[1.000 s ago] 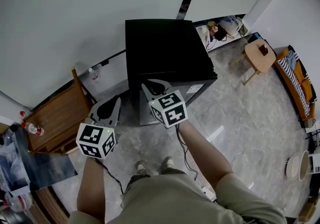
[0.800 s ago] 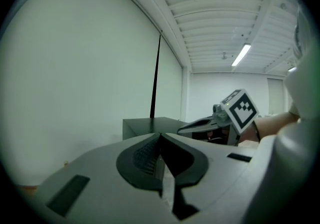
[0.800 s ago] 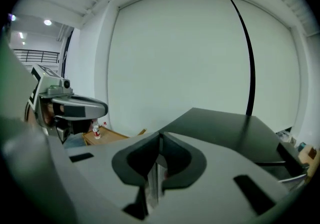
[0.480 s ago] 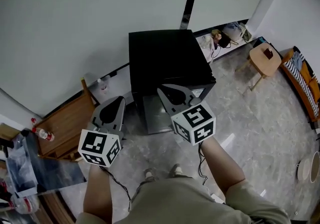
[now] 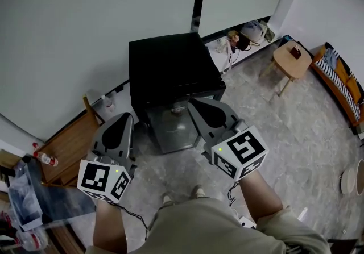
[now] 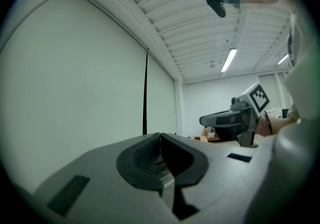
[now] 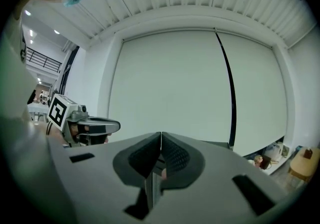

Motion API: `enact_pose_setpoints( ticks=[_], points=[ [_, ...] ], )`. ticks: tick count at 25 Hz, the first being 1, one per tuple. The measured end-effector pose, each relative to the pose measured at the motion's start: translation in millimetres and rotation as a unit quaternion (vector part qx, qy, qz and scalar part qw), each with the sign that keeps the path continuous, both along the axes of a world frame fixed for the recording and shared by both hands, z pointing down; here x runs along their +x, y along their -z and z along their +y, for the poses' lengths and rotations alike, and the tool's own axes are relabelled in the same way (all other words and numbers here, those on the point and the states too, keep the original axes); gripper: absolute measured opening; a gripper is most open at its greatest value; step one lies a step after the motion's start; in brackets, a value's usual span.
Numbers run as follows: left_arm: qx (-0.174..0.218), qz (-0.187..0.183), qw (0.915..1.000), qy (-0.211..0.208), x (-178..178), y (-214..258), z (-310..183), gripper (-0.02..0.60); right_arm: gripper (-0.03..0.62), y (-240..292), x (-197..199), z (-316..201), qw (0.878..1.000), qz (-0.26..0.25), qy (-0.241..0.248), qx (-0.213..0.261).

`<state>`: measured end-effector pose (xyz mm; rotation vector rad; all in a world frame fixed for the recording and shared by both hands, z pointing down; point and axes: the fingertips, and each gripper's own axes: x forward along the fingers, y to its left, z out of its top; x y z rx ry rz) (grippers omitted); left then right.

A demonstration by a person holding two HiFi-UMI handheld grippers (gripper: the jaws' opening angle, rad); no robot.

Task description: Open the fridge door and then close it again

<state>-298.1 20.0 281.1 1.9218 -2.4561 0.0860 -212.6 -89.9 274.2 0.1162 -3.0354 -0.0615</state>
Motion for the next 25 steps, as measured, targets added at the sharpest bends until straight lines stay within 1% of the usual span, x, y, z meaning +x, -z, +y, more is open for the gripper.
enact_pose_setpoints(
  ticks=[8, 13, 19, 23, 25],
  points=[
    [0.002, 0.004, 1.0, -0.006, 42, 3, -11, 0.008, -0.002, 8, 59, -15, 1.0, -0.005, -0.009, 0.004],
    [-0.017, -0.01, 0.9998, -0.004, 66, -2, -14, 0.008, -0.002, -2, 86, -25, 1.0, 0.0, -0.014, -0.005],
    [-0.034, 0.002, 0.9994, -0.004, 86, -23, -19, 0.008, -0.003, -27, 100, -30, 1.0, 0.025, 0.001, -0.016],
    [-0.045, 0.008, 0.999, -0.001, 91, -30, -24, 0.008, -0.003, -27, 102, -34, 0.999, 0.016, 0.013, -0.048],
    [-0.046, 0.009, 0.9989, 0.001, 92, -30, -24, 0.008, -0.003, -26, 103, -34, 0.999, 0.011, 0.019, -0.049]
  ],
)
